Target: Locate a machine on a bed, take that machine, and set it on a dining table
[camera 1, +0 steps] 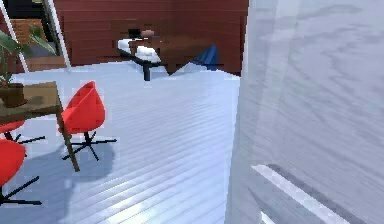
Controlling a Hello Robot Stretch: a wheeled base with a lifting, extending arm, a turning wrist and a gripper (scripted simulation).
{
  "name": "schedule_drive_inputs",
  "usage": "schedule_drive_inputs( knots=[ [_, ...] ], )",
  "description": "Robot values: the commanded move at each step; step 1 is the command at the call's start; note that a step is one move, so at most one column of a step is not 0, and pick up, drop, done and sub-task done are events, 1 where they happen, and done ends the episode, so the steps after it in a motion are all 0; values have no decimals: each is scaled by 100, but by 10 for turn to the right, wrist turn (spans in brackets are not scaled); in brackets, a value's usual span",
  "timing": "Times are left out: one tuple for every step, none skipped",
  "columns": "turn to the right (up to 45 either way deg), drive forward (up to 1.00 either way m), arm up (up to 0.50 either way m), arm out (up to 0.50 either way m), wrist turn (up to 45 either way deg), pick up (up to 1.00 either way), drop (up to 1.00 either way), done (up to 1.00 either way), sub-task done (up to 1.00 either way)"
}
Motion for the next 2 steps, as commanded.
schedule_drive_inputs(
  knots=[
    [-210, 0, 0, 0, 0, 0, 0, 0, 0],
    [0, 75, 0, 0, 0, 0, 0, 0, 0]
  ],
)
